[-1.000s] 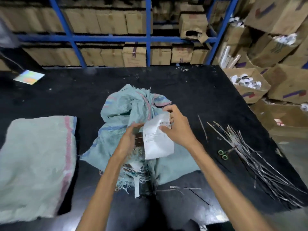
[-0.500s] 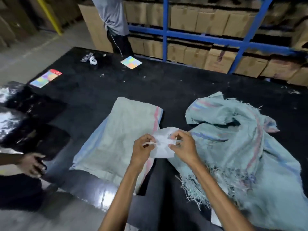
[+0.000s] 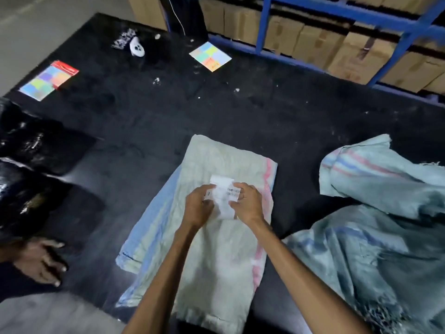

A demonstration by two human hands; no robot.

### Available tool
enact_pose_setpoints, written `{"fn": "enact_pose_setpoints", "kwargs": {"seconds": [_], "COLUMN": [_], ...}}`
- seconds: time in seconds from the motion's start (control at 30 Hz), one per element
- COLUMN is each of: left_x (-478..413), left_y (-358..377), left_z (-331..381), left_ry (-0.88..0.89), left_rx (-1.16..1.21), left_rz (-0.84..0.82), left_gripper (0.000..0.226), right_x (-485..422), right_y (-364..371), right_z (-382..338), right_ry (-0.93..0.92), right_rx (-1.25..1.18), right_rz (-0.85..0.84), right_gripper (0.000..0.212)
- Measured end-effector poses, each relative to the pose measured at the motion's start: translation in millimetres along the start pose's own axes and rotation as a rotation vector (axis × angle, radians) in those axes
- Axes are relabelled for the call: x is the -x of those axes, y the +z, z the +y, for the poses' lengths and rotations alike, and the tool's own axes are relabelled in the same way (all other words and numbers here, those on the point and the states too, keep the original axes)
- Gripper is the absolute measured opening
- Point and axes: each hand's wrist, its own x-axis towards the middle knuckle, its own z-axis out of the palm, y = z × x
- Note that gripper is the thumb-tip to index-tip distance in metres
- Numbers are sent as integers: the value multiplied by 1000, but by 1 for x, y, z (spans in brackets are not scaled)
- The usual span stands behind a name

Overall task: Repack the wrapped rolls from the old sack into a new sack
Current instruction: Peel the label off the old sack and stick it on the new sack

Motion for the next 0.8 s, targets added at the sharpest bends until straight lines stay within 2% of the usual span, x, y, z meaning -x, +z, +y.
{"fn": "enact_pose_setpoints", "kwargs": {"seconds": [0.13, 0.2, 0.27, 0.3, 0.37, 0.4, 0.43, 0.5, 0.57, 0.63, 0.73, 0.8], "left_x": [-13, -8, -4, -5, -13, -21, -31, -52, -67, -69, -56, -46], "left_y": [19, 24, 26, 24, 19, 15, 11, 5, 4, 6, 11, 17], "left_z": [-38, -45, -48, -48, -50, -54, -57, -66, -68, -60, -25, 10], "left_ry": [-25, 31, 194, 315, 550, 606, 612, 493, 385, 355, 293, 234], "left_rx": [-90, -263, -513, -623, -754, -802, -860, -976, -1053, -1141, -1262, -1228], "left_rz": [-138, -103, -52, -40, -87, -164, -258, -420, -498, -523, -524, -538], "left_gripper": [52, 57, 67, 72, 85, 94, 104, 125, 135, 137, 139, 128], "right_x": [-12, -6, 2, 5, 8, 8, 8, 6, 5, 7, 11, 18], "right_y": [34, 36, 32, 30, 30, 31, 33, 33, 32, 23, -10, -53], "right_z": [20, 22, 19, 16, 19, 23, 29, 40, 44, 39, 23, 17], "right_ry": [11, -80, -208, -267, -357, -367, -349, -301, -293, -286, -204, -179], "right_rx": [189, 374, 545, 558, 532, 552, 598, 699, 802, 863, 763, 680], "right_rz": [-91, -36, 90, 129, 94, 31, -45, -161, -234, -302, -361, -250], "right_gripper": [60, 60, 55, 53, 56, 63, 72, 87, 97, 103, 96, 85]}}
